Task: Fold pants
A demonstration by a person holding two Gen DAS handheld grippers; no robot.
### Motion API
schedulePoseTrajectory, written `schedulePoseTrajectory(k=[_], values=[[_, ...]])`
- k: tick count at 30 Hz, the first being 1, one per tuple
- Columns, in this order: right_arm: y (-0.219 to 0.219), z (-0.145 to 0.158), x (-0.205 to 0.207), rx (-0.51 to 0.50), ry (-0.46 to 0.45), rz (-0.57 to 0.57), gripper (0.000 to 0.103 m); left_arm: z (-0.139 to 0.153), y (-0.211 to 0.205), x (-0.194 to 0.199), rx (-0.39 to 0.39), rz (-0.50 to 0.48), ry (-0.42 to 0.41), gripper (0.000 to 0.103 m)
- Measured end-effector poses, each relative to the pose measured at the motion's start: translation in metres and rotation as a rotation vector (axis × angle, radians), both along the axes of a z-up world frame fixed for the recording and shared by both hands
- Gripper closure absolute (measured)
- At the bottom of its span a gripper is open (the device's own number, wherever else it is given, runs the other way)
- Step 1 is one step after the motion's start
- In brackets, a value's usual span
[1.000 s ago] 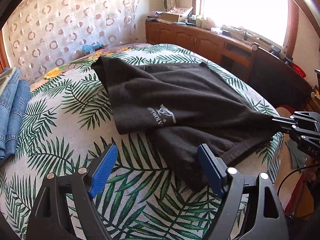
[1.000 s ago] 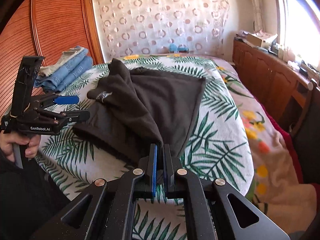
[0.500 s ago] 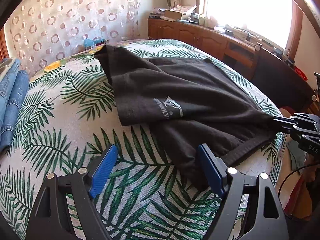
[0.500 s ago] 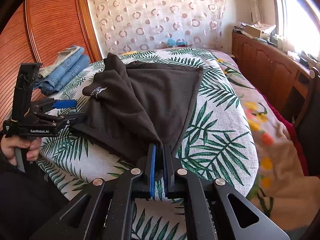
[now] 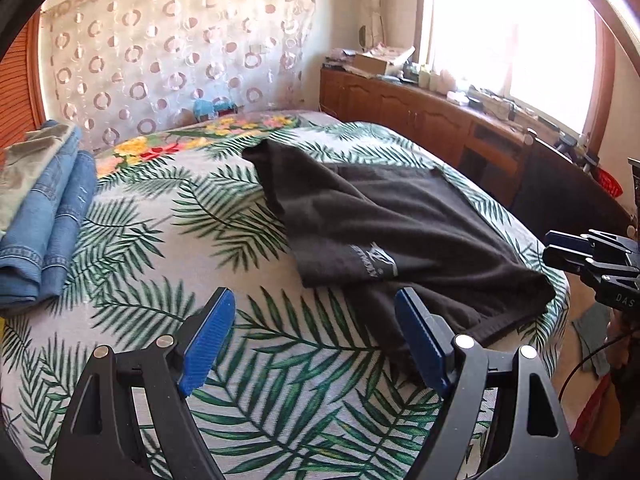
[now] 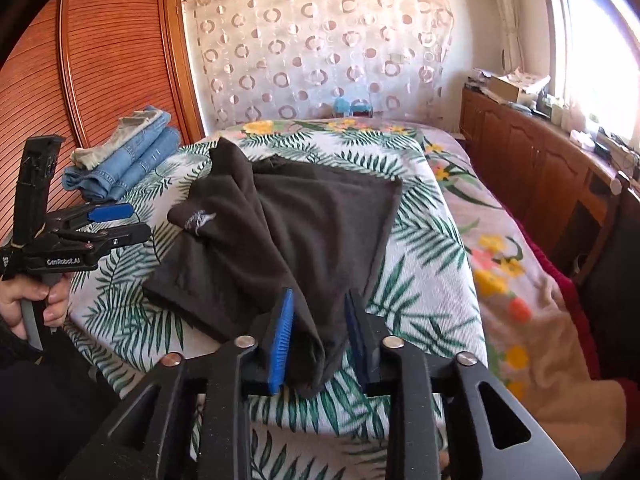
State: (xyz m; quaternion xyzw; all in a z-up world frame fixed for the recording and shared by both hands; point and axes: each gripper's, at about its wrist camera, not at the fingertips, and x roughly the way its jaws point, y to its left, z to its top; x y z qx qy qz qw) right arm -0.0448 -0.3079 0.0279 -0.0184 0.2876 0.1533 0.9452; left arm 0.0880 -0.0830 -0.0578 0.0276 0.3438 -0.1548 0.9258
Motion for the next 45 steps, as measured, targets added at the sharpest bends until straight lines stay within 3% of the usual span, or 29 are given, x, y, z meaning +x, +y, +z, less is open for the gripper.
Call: schedulePoseTrajectory(k=[13,27,42,44,45], values=[[0.058,0.005,0.061,0.000,-0.025,0.155,0.067,0.002,0.040,0.001,-0.037,0.116,-0.066,0.020],[0.137,-0.017,0.132,-0.095,0.088,0.352,0.067,0.006,0.064,-0.007,-0.044,0.163,-0.097,0.020],[0.172,-0.030,0.158,-0.233,0.116,0.400,0.067,0.007,0.068,-0.012,-0.054,0.162,-0.087,0.020],[0.175,-0.031,0.159,-0.261,0.106,0.397,0.075,0.006,0.066,-0.013,-0.050,0.157,-0.087,0.020],[0.175,-0.030,0.157,-0.279,0.098,0.389,0.086,0.006,0.065,-0.013,-0.049,0.154,-0.086,0.020]])
